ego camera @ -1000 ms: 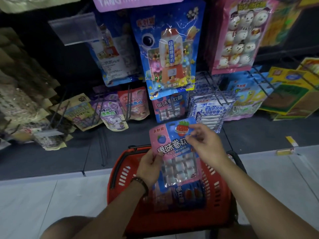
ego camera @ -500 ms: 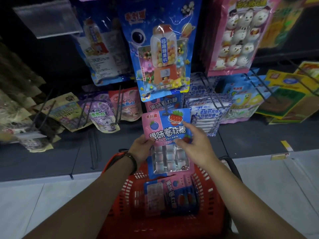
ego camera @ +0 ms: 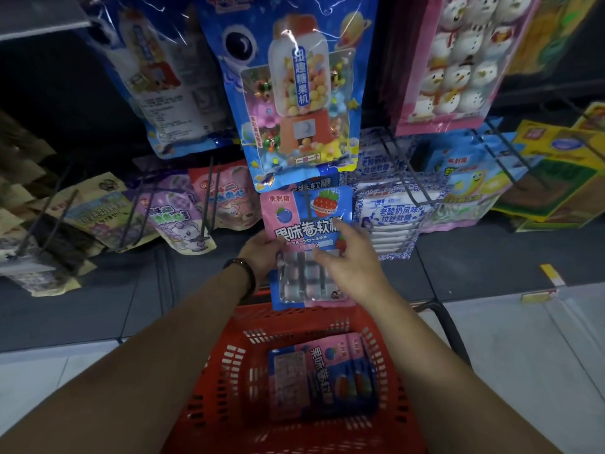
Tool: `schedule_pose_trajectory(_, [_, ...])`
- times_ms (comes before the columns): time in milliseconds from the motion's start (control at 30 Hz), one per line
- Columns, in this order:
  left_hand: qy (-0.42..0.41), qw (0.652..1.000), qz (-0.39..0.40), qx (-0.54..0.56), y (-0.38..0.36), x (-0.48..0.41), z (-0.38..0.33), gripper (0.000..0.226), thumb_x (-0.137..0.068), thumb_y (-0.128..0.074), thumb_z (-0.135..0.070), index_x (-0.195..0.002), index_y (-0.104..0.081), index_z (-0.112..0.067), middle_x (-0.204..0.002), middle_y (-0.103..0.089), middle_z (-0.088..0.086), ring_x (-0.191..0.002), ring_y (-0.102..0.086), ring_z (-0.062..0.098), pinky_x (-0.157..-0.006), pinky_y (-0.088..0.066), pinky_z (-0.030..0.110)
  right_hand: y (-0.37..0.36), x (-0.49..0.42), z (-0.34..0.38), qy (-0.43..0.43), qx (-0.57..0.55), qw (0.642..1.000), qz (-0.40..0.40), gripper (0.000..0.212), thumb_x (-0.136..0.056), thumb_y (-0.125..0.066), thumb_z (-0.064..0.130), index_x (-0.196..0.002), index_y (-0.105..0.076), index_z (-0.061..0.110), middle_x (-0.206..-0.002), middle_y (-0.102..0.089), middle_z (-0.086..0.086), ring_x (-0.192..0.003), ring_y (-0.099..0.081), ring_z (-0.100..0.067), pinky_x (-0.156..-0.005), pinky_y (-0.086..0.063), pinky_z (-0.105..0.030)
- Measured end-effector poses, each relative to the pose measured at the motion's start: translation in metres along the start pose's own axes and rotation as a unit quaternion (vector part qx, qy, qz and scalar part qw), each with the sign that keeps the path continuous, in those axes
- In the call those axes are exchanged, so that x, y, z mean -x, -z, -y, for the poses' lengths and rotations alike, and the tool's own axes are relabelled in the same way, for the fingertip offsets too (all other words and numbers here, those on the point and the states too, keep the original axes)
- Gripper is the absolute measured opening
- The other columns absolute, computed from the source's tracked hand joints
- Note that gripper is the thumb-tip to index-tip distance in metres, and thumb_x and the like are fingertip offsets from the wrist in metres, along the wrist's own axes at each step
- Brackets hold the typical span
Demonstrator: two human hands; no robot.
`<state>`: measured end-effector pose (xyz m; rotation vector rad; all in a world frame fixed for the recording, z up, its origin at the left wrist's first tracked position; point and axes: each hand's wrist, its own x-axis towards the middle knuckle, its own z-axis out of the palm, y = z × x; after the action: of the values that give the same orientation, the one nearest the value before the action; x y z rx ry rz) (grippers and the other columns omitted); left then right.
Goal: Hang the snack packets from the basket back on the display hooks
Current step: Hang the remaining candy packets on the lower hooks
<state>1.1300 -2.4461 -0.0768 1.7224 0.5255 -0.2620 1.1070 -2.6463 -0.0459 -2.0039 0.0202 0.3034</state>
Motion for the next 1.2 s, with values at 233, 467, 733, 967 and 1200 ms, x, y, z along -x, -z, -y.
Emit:
schedule_pose_trajectory(233, [-0.045,0.996,-0.071,0.041,-0.008,-0.025,-0.002,0.022,-0.103,-0.055,-0.018,-0.088,-0.068,-0.026,-0.083,-0.070,0.002,-0.075,-0.059,0.021,-0.073,-0.049,0.034,-0.009,-0.006,-0.009,0.001,0.049,0.999,0.018,0.078,-0.094,-0.075,0.032,-0.163,-0.037,0.024,-0.174,-0.018,-0.004,-0.155,-0.034,-0.023,-0.115,-0.031,-0.025])
schedule_pose_trajectory(467, [-0.066,0.990,-0.091,0.090,-0.018,-0.036,-0.012,0.021,-0.103,-0.048,-0.013,-0.100,-0.067,-0.022,-0.087,-0.067,0.000,-0.082,-0.059,0.020,-0.077,-0.053,0.037,-0.012,0.002,-0.004,0.017,0.056,0.998,0.025,0.072,-0.094,-0.076,0.033,-0.158,-0.044,0.027,-0.164,-0.035,-0.007,-0.151,-0.036,-0.022,-0.119,-0.028,-0.027])
schedule_pose_trajectory(733, [-0.066,0.989,-0.130,0.002,-0.024,-0.066,-0.012,0.019,-0.105,-0.050,-0.023,-0.090,-0.063,-0.022,-0.079,-0.062,-0.003,-0.073,-0.059,0.015,-0.069,-0.053,0.023,-0.018,0.003,-0.010,-0.023,0.057,0.997,0.040,0.071,-0.089,-0.075,0.047,-0.151,-0.051,0.022,-0.152,-0.051,-0.008,-0.135,-0.055,-0.021,-0.102,-0.039,-0.024])
schedule_pose_trajectory(967, [-0.050,0.989,-0.136,0.022,-0.033,-0.075,-0.004,0.019,-0.103,-0.055,-0.023,-0.112,-0.069,-0.014,-0.094,-0.069,-0.001,-0.093,-0.063,0.021,-0.084,-0.048,0.029,-0.024,0.003,-0.014,-0.023,0.082,0.994,0.071,0.070,-0.091,-0.073,0.048,-0.152,-0.049,0.024,-0.153,-0.048,-0.005,-0.138,-0.051,-0.022,-0.101,-0.035,-0.024])
schedule_pose_trajectory(1200, [0.000,0.988,-0.147,-0.044,-0.028,-0.067,-0.001,0.028,-0.105,-0.049,-0.027,-0.115,-0.068,-0.009,-0.108,-0.064,0.005,-0.103,-0.058,0.023,-0.085,-0.040,0.028,-0.022,0.008,-0.012,-0.033,0.105,0.989,0.100,0.065,-0.093,-0.071,0.049,-0.149,-0.052,0.023,-0.152,-0.050,-0.006,-0.130,-0.056,-0.022,-0.097,-0.039,-0.025])
